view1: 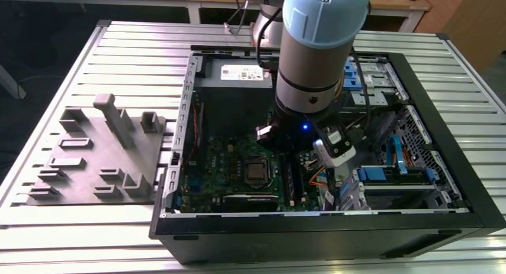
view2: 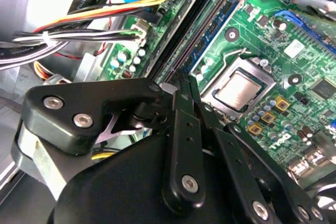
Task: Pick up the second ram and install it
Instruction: 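Insert the second ram into the second slot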
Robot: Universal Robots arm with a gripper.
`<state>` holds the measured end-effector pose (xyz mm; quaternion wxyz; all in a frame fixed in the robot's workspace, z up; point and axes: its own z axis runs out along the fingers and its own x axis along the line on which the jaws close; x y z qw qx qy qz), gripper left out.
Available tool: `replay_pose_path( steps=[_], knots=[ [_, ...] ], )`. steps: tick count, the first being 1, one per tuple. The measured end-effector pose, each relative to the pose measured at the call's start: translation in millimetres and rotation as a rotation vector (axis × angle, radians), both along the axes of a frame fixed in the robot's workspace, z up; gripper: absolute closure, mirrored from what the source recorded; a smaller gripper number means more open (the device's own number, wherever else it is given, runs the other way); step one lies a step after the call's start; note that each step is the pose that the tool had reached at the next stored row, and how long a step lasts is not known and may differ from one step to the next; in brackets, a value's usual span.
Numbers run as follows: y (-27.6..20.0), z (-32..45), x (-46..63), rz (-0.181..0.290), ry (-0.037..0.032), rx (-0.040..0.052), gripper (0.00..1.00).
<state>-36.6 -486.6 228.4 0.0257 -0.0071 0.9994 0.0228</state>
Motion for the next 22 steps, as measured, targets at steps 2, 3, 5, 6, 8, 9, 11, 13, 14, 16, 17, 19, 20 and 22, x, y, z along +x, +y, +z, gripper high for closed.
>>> replay_pose_path(
  steps=[2, 3, 5, 6, 8, 9, 11, 13, 14, 16, 17, 19, 20, 22],
  knots=[
    [0.0, 0.8, 0.0, 0.0, 0.0, 0.0002, 0.92],
    [0.0, 0.8, 0.0, 0.0, 0.0, 0.0002, 0.92],
    [0.0, 0.5, 0.1, -0.012, 0.0, 0.0001, 0.92],
    [0.0, 0.3, 0.1, -0.02, 0.0001, 0.0, 0.92],
    [0.0, 0.1, 0.1, -0.029, 0.0001, -0.0001, 0.92],
    [0.0, 0.1, 0.1, -0.03, 0.0001, -0.0001, 0.92],
    [0.0, -0.1, 0.1, -0.03, 0.0, 0.0, 0.92],
    [0.0, -0.8, 0.1, -0.03, -0.0001, 0.0004, 0.92],
    [0.0, -1.0, 0.1, -0.03, -0.0001, 0.0001, 0.92],
    [0.0, -1.3, 0.1, -0.03, 0.0001, 0.0006, 0.92],
    [0.0, -1.3, 0.1, -0.03, 0.0001, 0.0008, 0.92],
    [0.0, -1.3, 0.1, -0.03, 0.0001, 0.0011, 0.92],
    [0.0, -1.4, 0.2, -0.03, 0.0, 0.0012, 0.92],
    [0.0, -1.4, 0.5, -0.03, 0.0001, 0.0011, 0.92]
  ],
)
